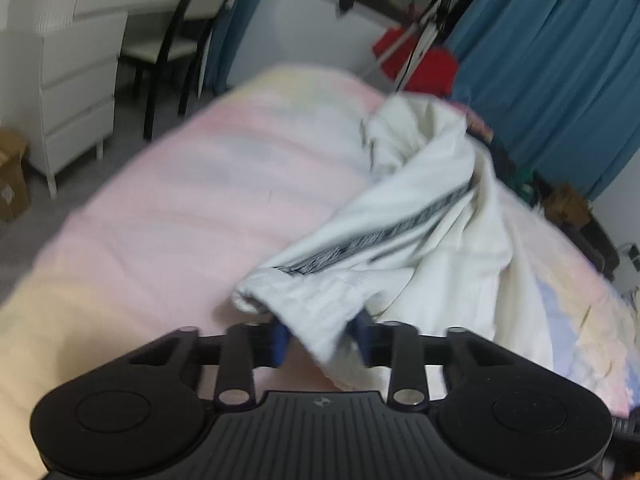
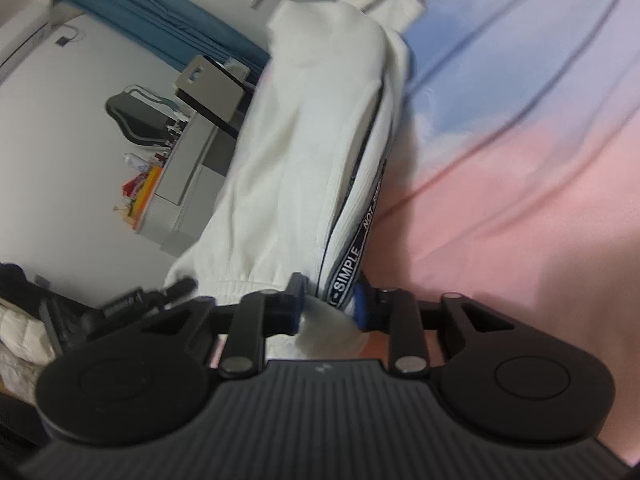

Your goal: Fold clothes

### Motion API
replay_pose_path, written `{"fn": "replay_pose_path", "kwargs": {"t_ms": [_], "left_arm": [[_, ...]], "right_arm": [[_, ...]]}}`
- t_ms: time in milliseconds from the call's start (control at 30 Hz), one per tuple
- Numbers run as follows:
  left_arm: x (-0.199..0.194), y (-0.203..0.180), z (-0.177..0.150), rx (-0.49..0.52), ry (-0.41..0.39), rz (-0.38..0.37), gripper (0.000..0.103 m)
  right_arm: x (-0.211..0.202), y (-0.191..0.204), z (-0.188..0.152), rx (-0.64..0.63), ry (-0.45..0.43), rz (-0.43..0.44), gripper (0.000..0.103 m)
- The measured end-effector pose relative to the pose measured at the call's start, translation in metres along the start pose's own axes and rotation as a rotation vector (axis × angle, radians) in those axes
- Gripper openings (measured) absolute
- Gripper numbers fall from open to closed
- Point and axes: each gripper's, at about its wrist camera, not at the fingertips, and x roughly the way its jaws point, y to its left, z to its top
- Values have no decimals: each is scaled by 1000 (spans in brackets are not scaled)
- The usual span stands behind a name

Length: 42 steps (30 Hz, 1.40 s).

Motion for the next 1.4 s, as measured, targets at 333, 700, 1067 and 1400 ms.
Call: {"fn": "replay_pose_path", "kwargs": {"t_ms": [333, 700, 1067, 1400], "left_arm": [[-6, 14, 137, 115, -234, 114, 17], [91, 85, 216, 89, -197, 312, 23], [78, 79, 178, 112, -202, 337, 86], [39, -62, 80, 306, -262, 209, 92]], "right_arm": [[76, 103, -34, 47, -8, 247, 20], [251, 167, -30, -101, 185, 187, 20], [206, 180, -11, -304, 119, 139, 85], [23, 163, 25, -509, -110, -30, 84]]}}
